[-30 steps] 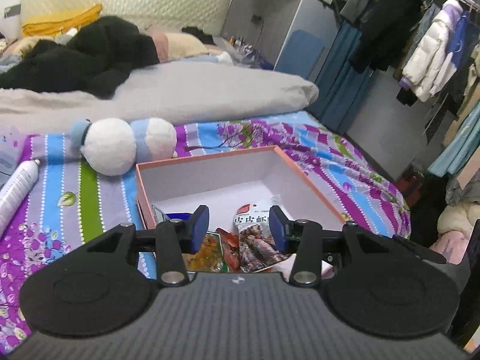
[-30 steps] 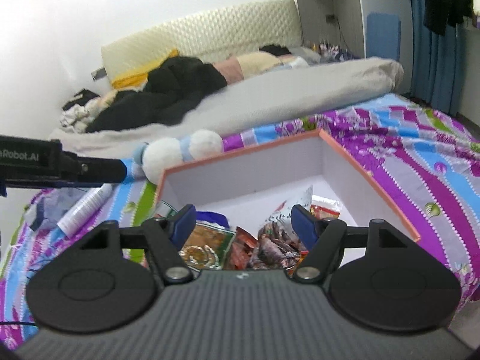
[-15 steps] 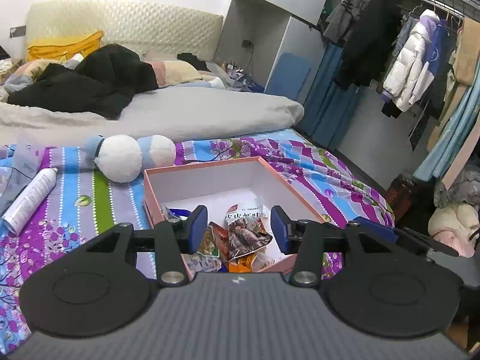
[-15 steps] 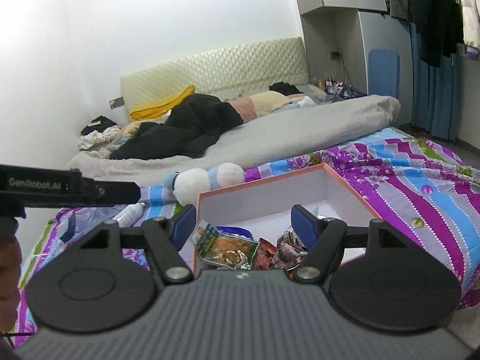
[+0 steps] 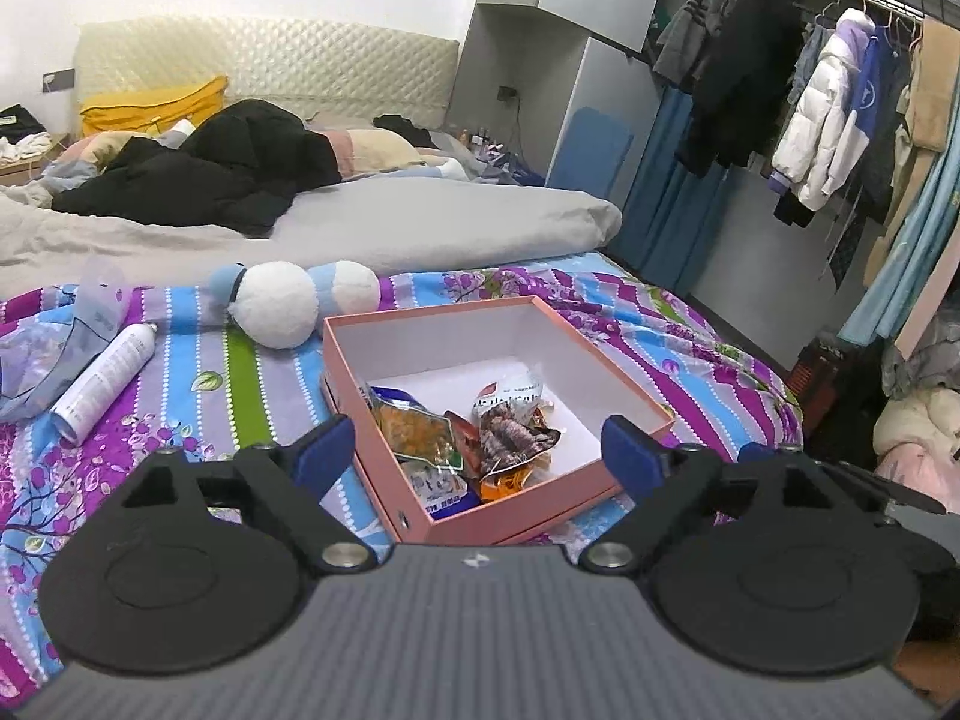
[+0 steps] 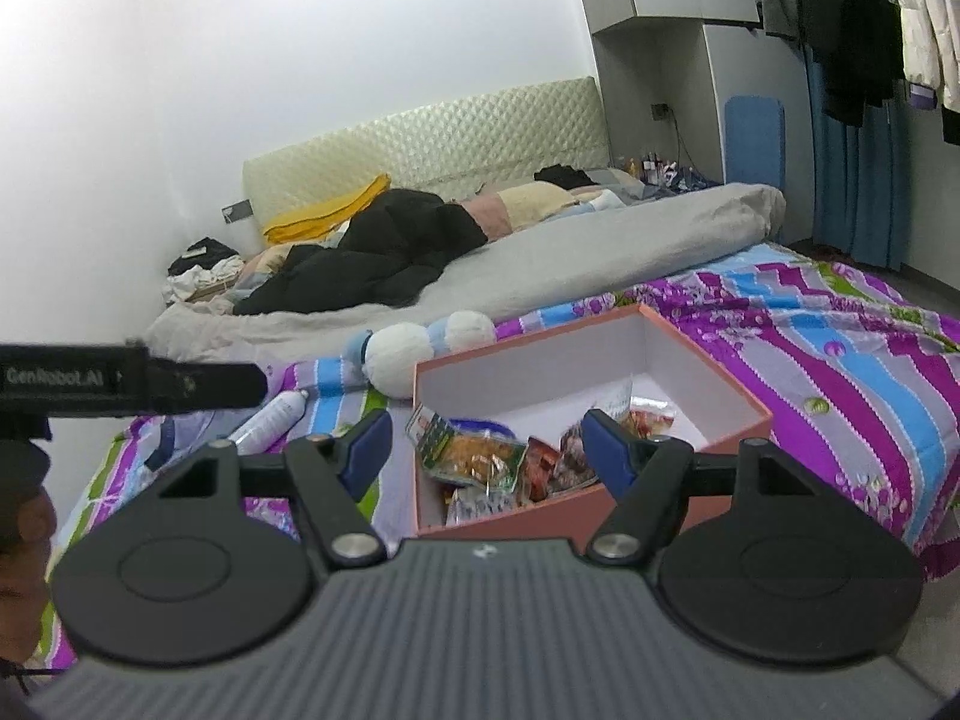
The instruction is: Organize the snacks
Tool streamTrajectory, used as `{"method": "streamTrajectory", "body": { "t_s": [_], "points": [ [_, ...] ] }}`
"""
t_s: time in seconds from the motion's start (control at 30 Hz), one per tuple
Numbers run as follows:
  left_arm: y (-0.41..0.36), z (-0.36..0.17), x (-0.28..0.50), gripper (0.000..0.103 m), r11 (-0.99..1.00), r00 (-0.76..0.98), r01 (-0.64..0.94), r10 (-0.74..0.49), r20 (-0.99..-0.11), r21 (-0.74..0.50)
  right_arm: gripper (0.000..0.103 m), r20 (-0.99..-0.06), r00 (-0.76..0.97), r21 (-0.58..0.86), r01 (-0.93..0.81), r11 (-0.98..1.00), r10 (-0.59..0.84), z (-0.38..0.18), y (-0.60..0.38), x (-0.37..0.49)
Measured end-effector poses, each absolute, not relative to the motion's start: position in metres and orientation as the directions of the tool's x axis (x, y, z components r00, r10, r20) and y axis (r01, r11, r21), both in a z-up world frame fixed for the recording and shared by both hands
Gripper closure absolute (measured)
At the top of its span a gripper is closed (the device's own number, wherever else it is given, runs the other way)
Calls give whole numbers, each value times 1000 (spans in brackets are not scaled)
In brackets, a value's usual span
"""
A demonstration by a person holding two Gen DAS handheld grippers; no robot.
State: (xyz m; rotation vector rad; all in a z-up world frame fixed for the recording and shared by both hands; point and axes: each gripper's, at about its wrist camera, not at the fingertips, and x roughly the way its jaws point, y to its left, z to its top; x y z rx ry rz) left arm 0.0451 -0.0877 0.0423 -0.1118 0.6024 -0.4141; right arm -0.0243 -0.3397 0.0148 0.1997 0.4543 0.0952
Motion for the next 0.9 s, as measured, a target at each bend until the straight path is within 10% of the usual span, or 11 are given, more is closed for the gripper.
{"method": "streamTrajectory", "body": {
  "t_s": [0.27, 0.4, 0.9],
  "points": [
    [-84, 33, 34, 4, 923, 736, 333, -383, -558, -194, 29, -457, 883, 213, -12, 977, 110, -1, -337, -44],
    [-83, 29, 32, 3, 928, 736, 322, -369, -568, -185, 0, -458, 884, 207, 3, 978, 95, -6, -339, -49],
    [-85, 35, 39, 2, 934, 731, 313, -353, -583, -173, 0, -454, 887, 235, 22, 972, 90, -5, -341, -49]
  ]
}}
